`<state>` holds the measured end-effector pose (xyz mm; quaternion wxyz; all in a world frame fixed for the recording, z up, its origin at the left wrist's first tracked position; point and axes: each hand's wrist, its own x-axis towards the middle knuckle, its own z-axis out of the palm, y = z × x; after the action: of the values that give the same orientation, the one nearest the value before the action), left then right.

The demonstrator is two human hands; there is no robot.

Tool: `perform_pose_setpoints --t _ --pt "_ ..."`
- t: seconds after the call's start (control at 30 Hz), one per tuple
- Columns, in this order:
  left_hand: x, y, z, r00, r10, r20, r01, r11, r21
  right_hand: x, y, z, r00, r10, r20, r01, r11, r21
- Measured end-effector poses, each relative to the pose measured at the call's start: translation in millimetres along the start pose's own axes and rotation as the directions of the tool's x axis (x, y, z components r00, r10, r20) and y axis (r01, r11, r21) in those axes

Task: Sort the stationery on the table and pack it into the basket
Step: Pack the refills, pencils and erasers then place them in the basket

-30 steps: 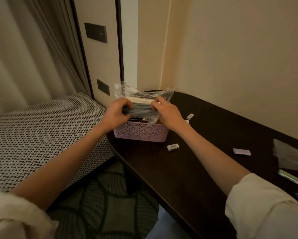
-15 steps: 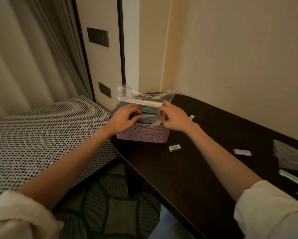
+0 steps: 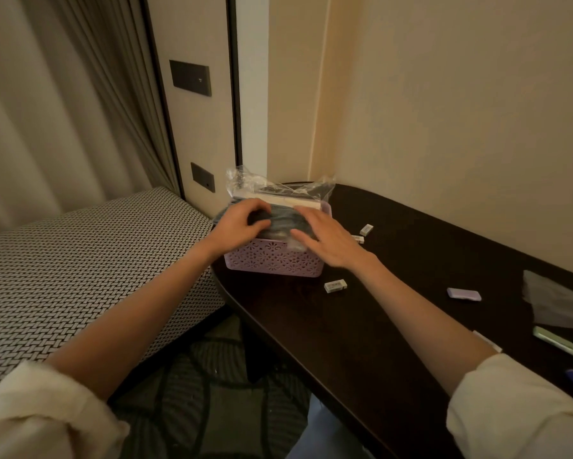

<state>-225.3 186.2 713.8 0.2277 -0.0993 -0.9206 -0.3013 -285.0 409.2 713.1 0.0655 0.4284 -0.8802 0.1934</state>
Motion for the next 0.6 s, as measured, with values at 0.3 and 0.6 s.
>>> perform_pose_setpoints --t 0.3,0.6 --pt "-8 -14 8 0.914 -0.335 -0.23 0.383 0.898 0.215 5 3 6 0.999 0.041 -0.002 -0.041 0.998 0.037" --pt "-2 -8 15 0.939 -0.341 -0.045 0.324 0.833 0.449 11 6 5 0.996 0.042 -0.082 -0.037 0.998 0.055"
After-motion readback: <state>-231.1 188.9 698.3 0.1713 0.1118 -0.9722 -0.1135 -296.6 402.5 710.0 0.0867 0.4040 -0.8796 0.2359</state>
